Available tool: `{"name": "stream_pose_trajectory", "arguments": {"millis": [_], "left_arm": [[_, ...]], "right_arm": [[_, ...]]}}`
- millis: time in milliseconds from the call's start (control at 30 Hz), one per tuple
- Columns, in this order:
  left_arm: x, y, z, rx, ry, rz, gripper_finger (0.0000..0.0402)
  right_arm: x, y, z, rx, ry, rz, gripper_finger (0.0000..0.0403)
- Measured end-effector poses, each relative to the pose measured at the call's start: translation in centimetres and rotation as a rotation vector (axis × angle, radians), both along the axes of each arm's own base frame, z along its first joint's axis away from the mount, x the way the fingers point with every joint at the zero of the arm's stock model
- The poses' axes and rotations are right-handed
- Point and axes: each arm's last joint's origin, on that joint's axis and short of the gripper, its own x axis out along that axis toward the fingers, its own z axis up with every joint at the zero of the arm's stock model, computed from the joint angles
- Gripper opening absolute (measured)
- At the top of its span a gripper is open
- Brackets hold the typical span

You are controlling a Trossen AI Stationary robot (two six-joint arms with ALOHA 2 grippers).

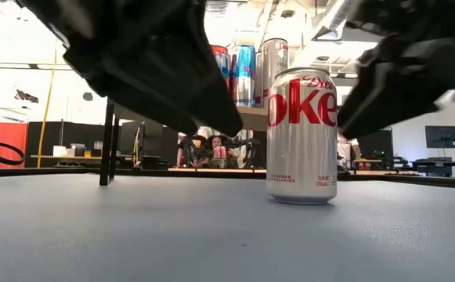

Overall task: Place canned beverage on shelf
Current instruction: Put the silver soda can on the shelf aligned with the other silver soda cans

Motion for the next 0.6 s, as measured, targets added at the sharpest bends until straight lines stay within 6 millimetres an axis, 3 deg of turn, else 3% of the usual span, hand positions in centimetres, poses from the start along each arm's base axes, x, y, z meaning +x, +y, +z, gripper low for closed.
{"name": "stream_pose_trajectory", "arguments": {"millis": [100, 300, 500, 600], "left_arm": [[0.4, 0.4, 0.8, 0.048, 0.056, -0.121, 0.0398], [1.8, 2.4, 4.9, 0.158, -0.005, -0.273, 0.0398], [2.5, 5.8, 9.3, 0.303, -0.037, -0.402, 0.0398], [3.4, 8.1, 11.4, 0.23, -0.04, -0.525, 0.0398]], "right_arm": [[-1.2, 0.8, 0.6, 0.021, -0.004, 0.015, 0.0292], [-3.8, 2.3, 2.5, 0.094, -0.087, 0.015, 0.0292], [-5.6, 3.4, 3.1, 0.115, -0.136, 0.016, 0.0292], [-6.0, 3.6, 2.9, 0.133, -0.129, 0.005, 0.0292]]}}
